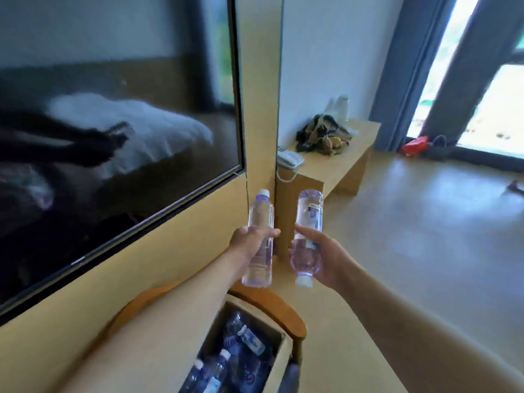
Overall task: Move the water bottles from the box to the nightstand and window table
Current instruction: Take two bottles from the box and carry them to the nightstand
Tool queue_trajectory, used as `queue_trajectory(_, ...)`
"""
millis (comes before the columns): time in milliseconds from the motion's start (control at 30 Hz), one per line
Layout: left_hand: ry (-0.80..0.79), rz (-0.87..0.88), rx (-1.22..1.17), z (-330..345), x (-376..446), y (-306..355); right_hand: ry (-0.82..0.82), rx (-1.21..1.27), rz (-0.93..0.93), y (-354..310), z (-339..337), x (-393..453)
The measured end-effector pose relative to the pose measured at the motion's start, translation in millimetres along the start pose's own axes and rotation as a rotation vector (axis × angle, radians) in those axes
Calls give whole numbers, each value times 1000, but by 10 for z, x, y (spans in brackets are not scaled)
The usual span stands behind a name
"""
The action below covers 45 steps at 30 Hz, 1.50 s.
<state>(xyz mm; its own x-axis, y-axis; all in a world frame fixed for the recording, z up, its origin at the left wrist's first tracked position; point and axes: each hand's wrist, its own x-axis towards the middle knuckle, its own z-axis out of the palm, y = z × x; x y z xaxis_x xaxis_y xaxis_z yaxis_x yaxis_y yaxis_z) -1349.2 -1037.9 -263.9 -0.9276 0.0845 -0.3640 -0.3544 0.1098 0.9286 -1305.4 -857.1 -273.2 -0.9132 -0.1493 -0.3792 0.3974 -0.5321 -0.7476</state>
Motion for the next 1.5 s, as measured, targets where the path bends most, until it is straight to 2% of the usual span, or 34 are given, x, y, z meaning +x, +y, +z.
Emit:
queue_trajectory(300, -469, 156, 122, 2496, -751, 349, 363, -4, -276, -619, -1717, -1826)
queue_trajectory(567, -874, 189, 158, 4794, -2030, 125, 574, 110, -425, -820, -3319, -3944)
queue_trajectory(667, -1054, 184, 179, 5649, -2657, -28, 729, 164, -458, -768, -3815, -4806)
queue_trajectory(833, -1339, 150, 270, 6777, -3571, -322, 949, 233, -587, -613, -4362, -5974)
queue_trajectory(1067, -1662, 61, 387, 8230, -4787, -747, 1313, 315, -702, -382, -5090, -7325)
queue_trajectory(1200, -1796, 31, 439, 9096, -5394, -950, 1545, 386, -741, -426, -5542, -7964)
queue_trajectory(1333, -1911, -34, 489, 9934, -5972, -1091, 1640, 529, -819, -573, -5918, -8506)
queue_trajectory(1500, -2063, -47, 559, 10744, -6669, -1190, 1768, 595, -864, -639, -6266, -9140)
